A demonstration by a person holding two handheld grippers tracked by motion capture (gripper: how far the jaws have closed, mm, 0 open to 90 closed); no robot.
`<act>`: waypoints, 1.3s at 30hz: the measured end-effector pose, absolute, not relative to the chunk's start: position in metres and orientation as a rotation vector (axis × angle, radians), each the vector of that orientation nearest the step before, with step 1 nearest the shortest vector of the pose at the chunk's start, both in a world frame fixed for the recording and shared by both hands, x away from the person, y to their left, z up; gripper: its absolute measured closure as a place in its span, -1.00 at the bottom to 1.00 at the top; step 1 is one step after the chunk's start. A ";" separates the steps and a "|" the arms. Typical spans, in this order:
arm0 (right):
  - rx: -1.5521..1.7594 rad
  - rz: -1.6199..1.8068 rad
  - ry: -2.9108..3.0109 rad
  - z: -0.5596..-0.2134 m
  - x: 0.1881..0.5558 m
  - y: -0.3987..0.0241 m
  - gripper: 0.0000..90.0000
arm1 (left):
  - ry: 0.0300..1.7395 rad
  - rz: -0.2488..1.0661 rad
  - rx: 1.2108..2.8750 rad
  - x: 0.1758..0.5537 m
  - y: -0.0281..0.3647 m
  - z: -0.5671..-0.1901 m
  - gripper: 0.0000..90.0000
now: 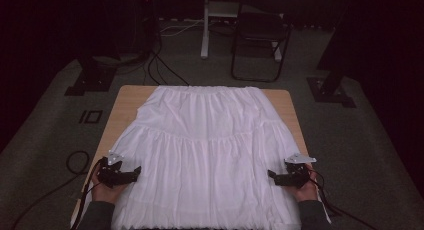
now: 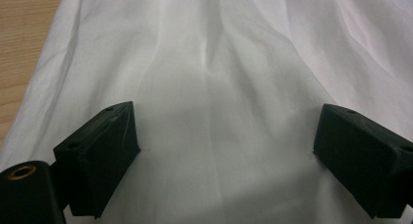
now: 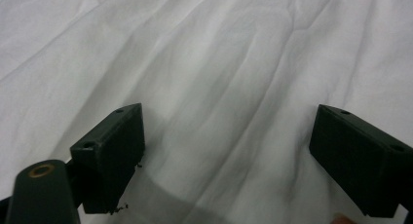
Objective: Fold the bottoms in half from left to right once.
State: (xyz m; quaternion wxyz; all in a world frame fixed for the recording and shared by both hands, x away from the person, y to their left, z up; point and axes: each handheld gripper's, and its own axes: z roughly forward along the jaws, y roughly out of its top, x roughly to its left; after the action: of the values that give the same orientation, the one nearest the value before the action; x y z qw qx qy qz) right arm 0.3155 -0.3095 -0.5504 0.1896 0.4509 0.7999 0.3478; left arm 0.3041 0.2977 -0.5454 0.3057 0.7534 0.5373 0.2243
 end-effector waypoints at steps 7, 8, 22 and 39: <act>1.268 0.978 2.248 -0.550 0.316 -0.309 -0.73 | 1.425 0.598 1.974 0.301 0.300 -0.541 -0.47; 1.268 0.978 2.248 -0.550 0.316 -0.309 -0.73 | 1.426 0.594 1.963 0.300 0.301 -0.539 -0.45; 1.268 0.978 2.248 -0.550 0.316 -0.309 -0.73 | 1.593 0.753 1.930 0.270 0.365 -0.526 -0.70; 1.267 0.978 2.249 -0.550 0.316 -0.309 -0.72 | 1.538 0.580 1.984 0.258 0.364 -0.541 -0.79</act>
State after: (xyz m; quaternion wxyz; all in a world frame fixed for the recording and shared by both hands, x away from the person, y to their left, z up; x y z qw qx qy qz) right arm 0.3155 -0.3095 -0.5504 0.1895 0.4509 0.7999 0.3479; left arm 0.2577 0.3643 -0.5407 0.2790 0.7395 0.5732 0.2162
